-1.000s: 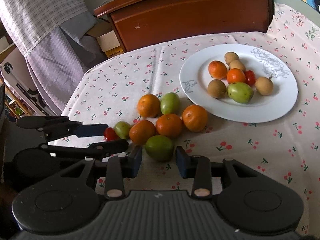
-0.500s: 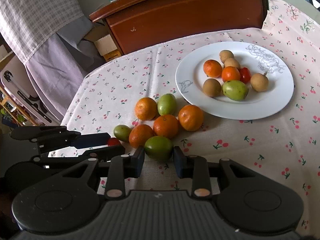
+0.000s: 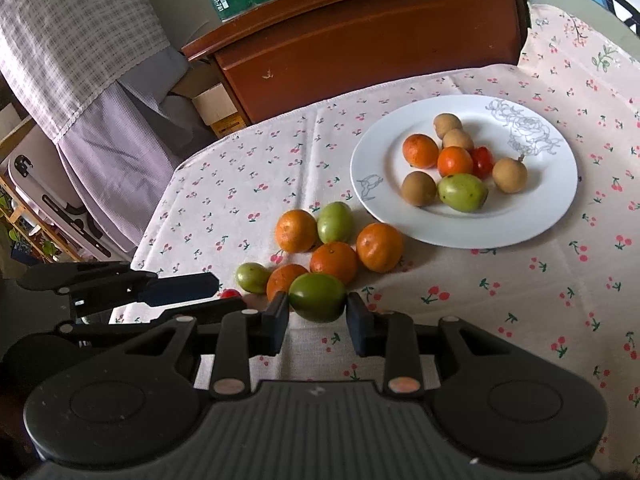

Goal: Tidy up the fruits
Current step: 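Grasp a red cherry tomato with the left tool while the right tool grasps a green fruit, then carry the tomato with the left tool onto the plate while the right tool places the green fruit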

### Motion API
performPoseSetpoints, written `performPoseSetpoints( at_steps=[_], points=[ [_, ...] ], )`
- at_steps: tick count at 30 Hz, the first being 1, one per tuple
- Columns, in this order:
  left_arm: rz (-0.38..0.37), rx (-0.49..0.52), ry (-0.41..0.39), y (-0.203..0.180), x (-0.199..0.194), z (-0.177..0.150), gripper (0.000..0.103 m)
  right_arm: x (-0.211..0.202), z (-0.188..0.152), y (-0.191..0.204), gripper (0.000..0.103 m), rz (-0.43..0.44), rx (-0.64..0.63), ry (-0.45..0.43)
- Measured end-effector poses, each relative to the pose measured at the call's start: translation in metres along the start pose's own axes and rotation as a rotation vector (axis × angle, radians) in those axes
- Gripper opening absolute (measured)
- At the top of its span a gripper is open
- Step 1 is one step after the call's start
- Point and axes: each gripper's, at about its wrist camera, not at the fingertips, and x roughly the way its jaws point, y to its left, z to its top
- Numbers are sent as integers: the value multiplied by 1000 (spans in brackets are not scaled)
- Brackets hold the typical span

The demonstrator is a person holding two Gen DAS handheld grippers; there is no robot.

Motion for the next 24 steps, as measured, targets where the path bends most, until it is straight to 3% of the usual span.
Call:
performPoseSetpoints(
  at_steps=[17,24],
  points=[
    [46,-42,50,12,21,-9,29,2,-2,-3,31,-2,17,15],
    [25,-23,51,4,18,-7,23,1,-1,-4,31,-1,24,13]
  ],
)
